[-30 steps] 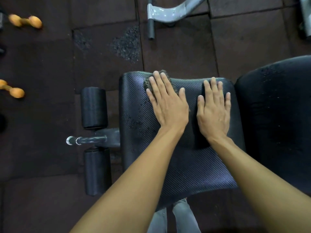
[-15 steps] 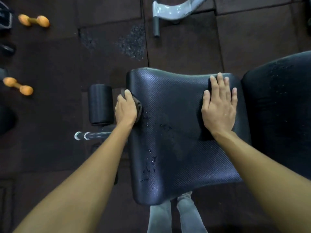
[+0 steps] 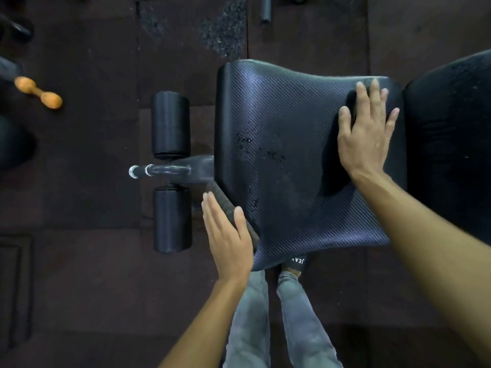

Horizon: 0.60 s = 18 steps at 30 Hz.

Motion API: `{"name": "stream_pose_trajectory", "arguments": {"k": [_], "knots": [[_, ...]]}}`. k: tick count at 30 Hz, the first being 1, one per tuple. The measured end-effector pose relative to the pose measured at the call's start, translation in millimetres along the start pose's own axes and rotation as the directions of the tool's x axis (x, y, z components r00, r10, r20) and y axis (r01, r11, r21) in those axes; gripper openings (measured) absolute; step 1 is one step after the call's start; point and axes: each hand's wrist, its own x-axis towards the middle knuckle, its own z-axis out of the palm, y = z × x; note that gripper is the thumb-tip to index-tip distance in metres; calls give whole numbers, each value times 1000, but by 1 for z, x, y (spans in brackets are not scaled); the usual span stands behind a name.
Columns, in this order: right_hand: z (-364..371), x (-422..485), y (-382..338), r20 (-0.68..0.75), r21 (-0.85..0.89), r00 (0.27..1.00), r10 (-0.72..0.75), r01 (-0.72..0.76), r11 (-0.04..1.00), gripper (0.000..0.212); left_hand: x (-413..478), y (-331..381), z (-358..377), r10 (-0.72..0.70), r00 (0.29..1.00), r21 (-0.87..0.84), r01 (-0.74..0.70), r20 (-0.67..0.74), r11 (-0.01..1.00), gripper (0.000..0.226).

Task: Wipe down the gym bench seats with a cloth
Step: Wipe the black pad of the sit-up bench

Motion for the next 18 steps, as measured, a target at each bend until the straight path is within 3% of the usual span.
{"name": "stream_pose_trajectory", "arguments": {"k": [3, 7, 12, 14, 18], "knots": [[-2, -36, 5, -9, 4, 999, -33, 33, 999, 54, -38, -10, 5, 100, 993, 241, -113, 66, 964, 72], [-1, -62, 22, 34, -43, 999, 1, 0, 999, 54, -45, 3, 16, 300, 941, 521, -337, 157, 784, 71], [2, -63, 22, 21, -92, 1000, -3, 5, 996, 55, 7, 34, 23, 573, 765, 437, -641, 294, 631, 68], [1, -63, 23, 35, -80, 999, -6, 9, 997, 55, 50, 53, 27, 594, 762, 414, -642, 258, 645, 67], [-2, -62, 28, 84, -68, 996, -29, 35, 997, 56, 145, 89, 26, 410, 902, 397, -427, 133, 812, 69]]}}
